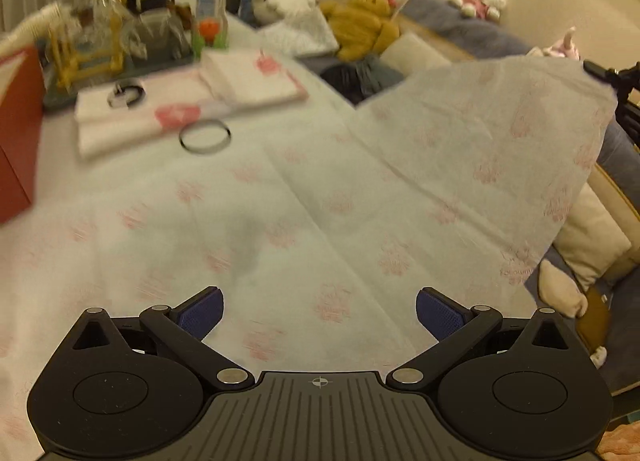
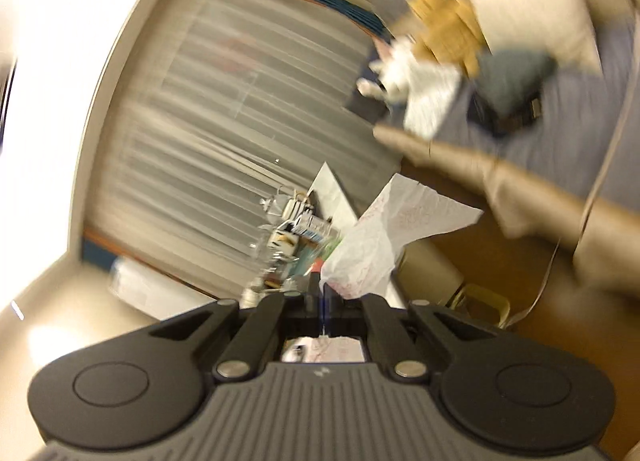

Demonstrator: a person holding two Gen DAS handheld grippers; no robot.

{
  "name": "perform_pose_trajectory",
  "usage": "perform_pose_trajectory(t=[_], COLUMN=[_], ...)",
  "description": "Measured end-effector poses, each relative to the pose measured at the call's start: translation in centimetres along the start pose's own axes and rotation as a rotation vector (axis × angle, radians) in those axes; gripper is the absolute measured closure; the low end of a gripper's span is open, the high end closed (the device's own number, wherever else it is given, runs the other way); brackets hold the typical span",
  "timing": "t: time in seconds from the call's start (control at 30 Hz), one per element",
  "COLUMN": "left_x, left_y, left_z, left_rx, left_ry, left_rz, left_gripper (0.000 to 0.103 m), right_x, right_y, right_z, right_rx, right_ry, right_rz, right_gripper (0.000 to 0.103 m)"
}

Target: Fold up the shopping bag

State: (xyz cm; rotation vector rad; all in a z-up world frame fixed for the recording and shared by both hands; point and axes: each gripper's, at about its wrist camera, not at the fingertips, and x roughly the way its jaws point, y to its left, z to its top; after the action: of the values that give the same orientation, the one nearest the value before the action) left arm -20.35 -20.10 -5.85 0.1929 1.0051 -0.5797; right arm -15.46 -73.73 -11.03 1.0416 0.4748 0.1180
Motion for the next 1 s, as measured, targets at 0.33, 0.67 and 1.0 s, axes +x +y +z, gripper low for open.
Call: perform_pose_trajectory(t=[0.33, 0.67, 1.0], left_x=[0.1, -7.3, -6.1], left_y=[4.3, 11.8, 17.6], left_z=[-3.1, -7.0, -12.5], left_rx=[-0.085, -0.574, -0.961], left_ry=[0.088, -0.124, -0.098], left_rz=[0.092, -0.265, -0.466], left_gripper=[0.000, 0.000, 0.000], right_x=[8.3, 18.8, 18.9], right_y=[15.7, 25.7, 24.2], right_z=[-3.3, -16.5, -22.0], right_rx=[-0.570, -0.778, -0.907], right_ry=[0.340, 0.733, 0.895], right_rz=[0.012, 0.255, 0.243], right_gripper=[0.103, 0.103, 0.102])
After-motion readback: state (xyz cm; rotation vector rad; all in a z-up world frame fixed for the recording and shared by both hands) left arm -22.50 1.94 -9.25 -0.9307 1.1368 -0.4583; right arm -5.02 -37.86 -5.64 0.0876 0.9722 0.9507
